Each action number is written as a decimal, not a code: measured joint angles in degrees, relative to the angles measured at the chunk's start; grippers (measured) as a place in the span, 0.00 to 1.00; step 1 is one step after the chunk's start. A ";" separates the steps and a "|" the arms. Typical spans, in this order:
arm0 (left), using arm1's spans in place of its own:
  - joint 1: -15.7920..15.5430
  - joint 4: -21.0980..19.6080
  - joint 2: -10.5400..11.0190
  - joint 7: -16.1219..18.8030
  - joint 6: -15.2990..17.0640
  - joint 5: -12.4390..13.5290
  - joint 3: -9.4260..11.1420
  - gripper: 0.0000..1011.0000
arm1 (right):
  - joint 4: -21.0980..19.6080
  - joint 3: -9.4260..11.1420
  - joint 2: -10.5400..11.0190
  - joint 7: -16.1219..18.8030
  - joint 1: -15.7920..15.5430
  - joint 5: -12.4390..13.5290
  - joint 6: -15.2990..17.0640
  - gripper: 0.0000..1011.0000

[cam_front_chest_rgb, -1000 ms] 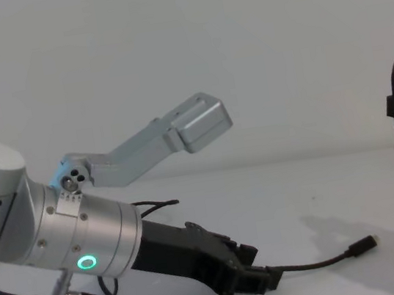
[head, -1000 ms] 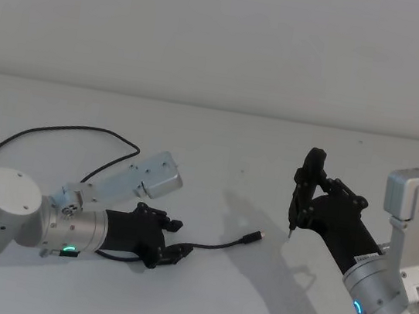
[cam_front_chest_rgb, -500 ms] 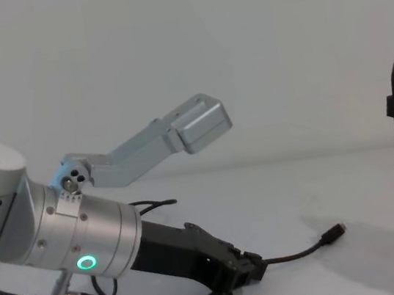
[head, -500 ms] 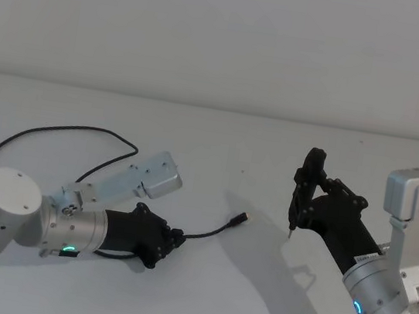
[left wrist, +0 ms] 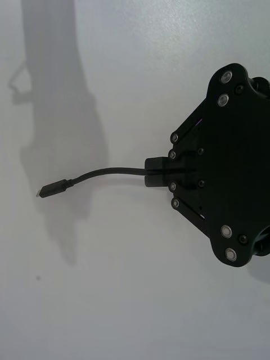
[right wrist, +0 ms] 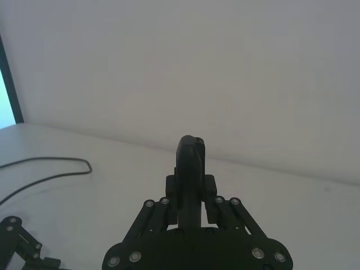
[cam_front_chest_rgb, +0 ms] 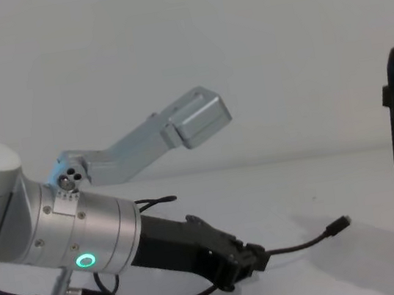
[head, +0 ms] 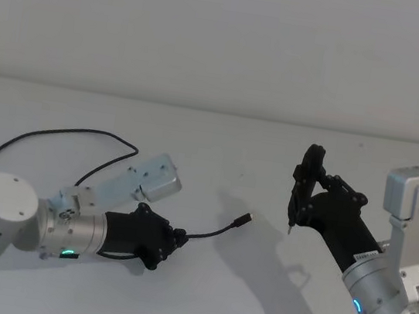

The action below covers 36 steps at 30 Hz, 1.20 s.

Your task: Pick up the data cable with the one hand.

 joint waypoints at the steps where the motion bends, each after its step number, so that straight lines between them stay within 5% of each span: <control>1: 0.26 -0.32 0.12 0.03 -0.92 0.01 -0.23 0.04 | -0.15 -0.01 -0.03 0.11 0.15 -0.16 -0.22 0.27; 15: 2.20 -3.98 1.63 -0.80 -8.04 -1.84 -2.37 0.04 | -2.06 0.14 -0.68 1.91 1.66 -0.21 -2.13 0.27; 36: 3.02 -5.77 2.34 -1.37 -10.95 -2.91 -3.26 0.04 | -2.51 0.74 -1.47 3.45 3.29 -0.45 -2.68 0.27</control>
